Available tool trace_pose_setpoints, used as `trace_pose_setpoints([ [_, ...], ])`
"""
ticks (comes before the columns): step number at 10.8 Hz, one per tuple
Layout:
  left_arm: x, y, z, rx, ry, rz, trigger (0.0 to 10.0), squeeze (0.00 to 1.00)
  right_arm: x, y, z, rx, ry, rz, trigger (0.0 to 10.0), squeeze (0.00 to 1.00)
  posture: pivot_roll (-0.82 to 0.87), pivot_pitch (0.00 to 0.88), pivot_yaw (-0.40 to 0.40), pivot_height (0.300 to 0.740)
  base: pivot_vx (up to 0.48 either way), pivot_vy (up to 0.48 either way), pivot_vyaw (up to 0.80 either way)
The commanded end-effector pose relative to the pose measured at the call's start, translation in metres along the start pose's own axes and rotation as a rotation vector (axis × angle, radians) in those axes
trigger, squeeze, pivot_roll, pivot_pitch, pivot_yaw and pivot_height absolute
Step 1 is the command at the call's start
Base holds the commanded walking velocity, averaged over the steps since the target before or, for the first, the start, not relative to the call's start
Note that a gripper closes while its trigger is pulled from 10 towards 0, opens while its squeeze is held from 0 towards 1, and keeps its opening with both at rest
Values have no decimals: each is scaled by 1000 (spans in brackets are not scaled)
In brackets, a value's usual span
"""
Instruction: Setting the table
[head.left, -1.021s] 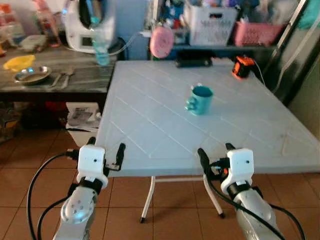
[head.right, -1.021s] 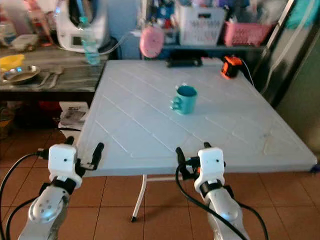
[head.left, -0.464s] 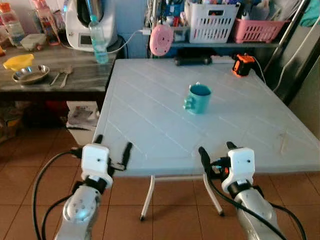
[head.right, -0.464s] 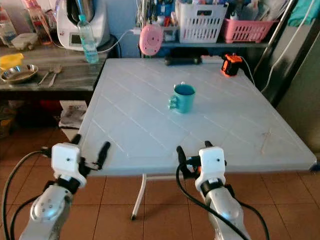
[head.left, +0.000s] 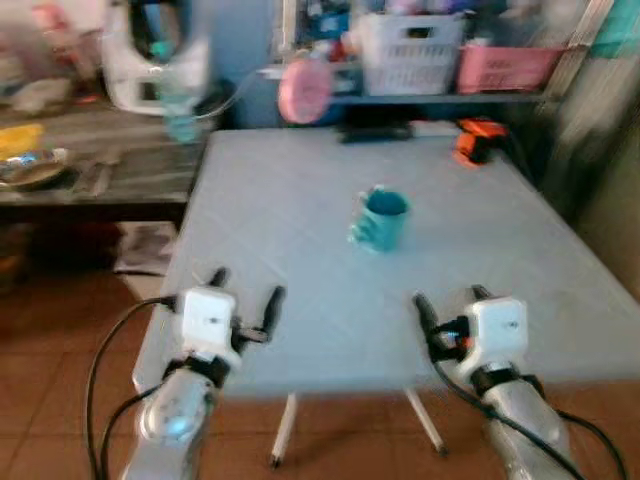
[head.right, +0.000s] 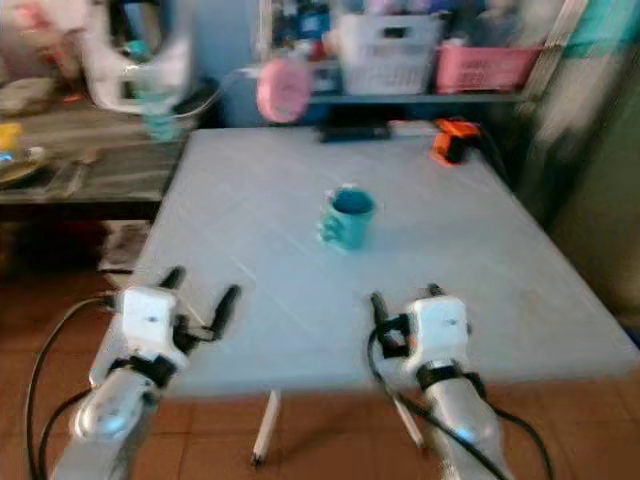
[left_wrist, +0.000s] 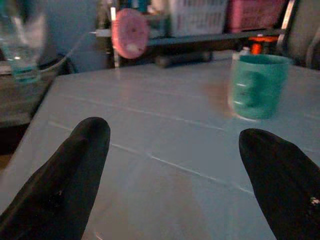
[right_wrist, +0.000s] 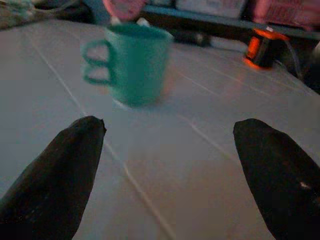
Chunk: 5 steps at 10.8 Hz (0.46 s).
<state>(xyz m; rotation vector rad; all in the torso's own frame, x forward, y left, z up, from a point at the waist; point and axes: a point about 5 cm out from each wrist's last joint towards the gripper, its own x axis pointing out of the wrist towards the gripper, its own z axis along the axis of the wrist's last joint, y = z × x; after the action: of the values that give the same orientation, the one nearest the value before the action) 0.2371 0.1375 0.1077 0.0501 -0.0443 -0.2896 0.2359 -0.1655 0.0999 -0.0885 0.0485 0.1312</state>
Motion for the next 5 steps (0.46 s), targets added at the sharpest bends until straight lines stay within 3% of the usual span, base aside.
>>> trace_pose_setpoints([
  [1,-2,9,2,15,-4,24,10000,0,3,8,4,8,-16,27,10000,0,84,0,4,740,439,0,0],
  [5,-10,18,-4,49,32,50,10000,0,6,15,6,23,-22,65,10000,0,98,0,6,740,0,0,0],
])
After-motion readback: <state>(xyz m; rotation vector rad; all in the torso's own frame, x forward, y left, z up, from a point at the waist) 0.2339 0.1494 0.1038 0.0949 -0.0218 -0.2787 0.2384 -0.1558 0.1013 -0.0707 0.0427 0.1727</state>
